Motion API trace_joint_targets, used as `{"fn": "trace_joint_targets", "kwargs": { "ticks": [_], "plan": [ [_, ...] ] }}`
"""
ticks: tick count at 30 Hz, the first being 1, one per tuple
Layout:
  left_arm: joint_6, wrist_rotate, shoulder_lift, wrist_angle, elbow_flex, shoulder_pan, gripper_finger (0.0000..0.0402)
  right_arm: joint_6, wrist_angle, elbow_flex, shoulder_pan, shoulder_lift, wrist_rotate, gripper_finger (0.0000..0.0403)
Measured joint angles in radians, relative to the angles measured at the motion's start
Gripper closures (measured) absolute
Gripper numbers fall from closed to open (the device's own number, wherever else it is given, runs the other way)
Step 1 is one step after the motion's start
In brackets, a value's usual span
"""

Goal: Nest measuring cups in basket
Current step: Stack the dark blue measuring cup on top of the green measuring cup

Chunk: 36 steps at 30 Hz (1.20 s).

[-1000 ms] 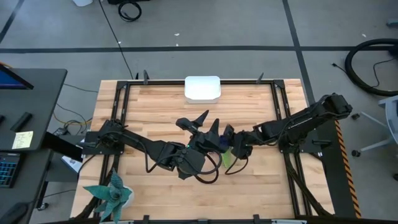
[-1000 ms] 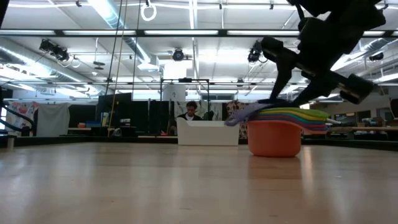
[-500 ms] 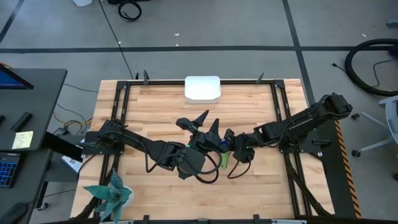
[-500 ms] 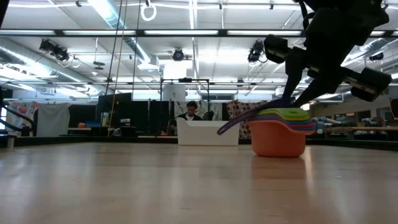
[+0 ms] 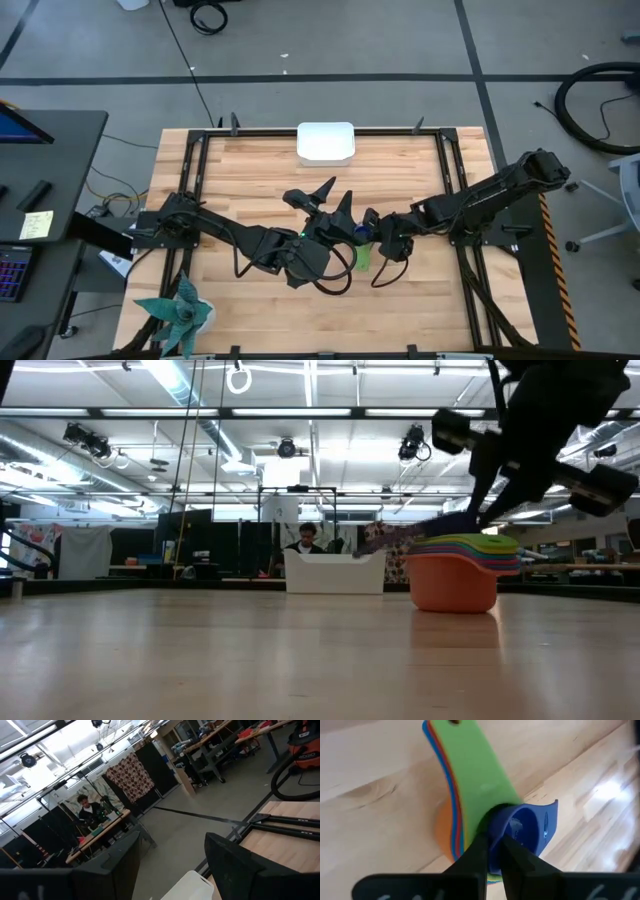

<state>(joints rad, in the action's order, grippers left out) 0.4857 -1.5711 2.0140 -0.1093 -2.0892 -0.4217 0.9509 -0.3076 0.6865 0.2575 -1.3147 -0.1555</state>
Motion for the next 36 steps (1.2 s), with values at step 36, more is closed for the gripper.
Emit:
{"fn": "trace_joint_targets", "kwargs": {
  "ticks": [36],
  "plan": [
    [-0.03, 0.0, 0.0, 0.0, 0.0, 0.0, 0.018, 0.178, -0.042, 0.004, -0.084, 0.073, 0.254, 0.0371]
  ]
}}
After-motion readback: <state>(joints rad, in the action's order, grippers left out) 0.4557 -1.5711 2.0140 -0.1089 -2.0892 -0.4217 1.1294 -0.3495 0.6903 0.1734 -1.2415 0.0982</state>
